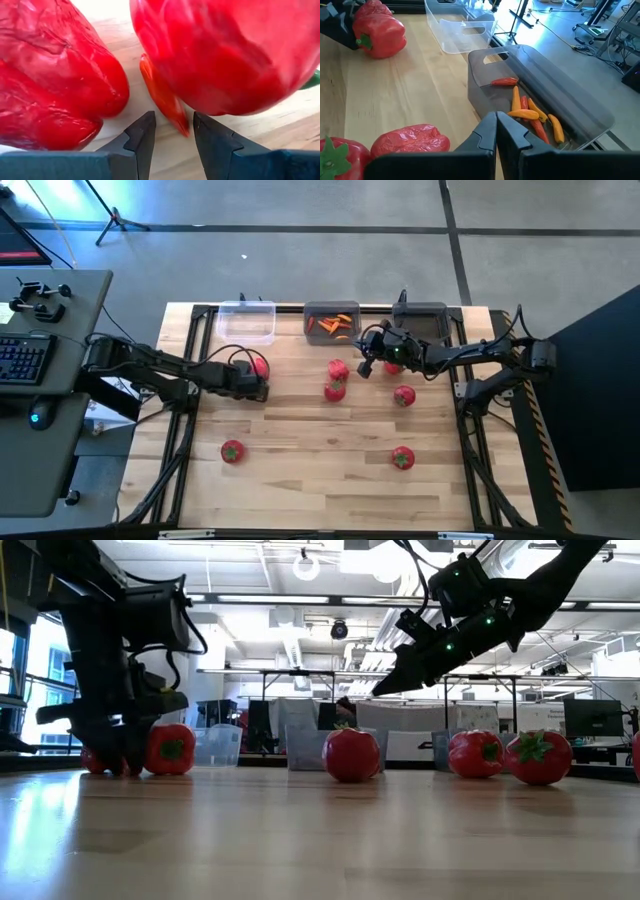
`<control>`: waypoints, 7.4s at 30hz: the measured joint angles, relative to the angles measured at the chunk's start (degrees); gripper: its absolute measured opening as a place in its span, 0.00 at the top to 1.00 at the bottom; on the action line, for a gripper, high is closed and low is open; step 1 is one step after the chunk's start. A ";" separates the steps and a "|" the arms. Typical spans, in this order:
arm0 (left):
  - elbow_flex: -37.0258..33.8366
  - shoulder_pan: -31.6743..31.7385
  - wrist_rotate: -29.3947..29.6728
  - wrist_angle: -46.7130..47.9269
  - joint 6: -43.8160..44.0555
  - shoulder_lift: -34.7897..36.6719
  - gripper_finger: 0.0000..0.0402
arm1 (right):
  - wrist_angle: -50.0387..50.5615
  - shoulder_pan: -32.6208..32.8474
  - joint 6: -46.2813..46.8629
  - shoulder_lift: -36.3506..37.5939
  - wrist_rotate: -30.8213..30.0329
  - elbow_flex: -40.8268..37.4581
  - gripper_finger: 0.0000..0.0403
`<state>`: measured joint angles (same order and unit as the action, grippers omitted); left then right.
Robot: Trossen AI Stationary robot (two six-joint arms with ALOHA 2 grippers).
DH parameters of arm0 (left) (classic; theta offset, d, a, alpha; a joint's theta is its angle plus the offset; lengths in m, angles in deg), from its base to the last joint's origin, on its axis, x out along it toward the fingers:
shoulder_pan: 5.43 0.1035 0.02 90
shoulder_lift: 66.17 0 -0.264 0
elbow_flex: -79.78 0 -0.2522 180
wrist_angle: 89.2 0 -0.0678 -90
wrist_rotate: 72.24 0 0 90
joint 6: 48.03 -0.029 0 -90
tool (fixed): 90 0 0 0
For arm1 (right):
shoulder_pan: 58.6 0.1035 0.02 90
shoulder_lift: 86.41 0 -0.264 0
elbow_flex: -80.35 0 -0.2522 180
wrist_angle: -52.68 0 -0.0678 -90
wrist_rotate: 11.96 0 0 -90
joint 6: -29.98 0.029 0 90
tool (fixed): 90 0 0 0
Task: Sort produce into baskets
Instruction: Put the orange chili pepper into the left black bin, then put the bell pepper into the transparent bin, then put the red bell pepper into the transparent bin
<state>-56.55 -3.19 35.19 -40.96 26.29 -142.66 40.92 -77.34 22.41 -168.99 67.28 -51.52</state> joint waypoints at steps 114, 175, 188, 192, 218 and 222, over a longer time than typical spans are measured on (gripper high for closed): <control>27.88 28.52 -25.71 -44.64 -90.80 -21.08 1.00 | 4.14 -0.43 4.15 0.00 -0.02 0.02 1.00; 18.08 5.88 -7.48 3.26 -101.48 -6.84 0.77 | 4.71 -0.76 5.16 0.00 0.00 0.02 1.00; 18.08 6.01 1.47 1.27 -103.10 -14.85 0.81 | 4.87 -0.76 5.09 0.00 0.00 0.02 1.00; 18.08 5.99 1.48 1.18 -103.42 -14.89 0.93 | 5.07 -0.78 5.05 0.00 0.00 0.02 1.00; 31.26 9.46 -8.96 13.19 -102.28 -10.87 0.99 | 5.79 -0.77 4.68 0.00 0.00 0.02 1.00; 31.26 8.79 -7.44 18.56 -103.09 -10.59 0.94 | 6.05 -0.77 4.58 0.00 0.02 0.02 1.00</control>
<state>-25.29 5.60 27.75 -22.40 -76.80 -153.25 46.97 -78.11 26.99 -168.99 67.30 -51.50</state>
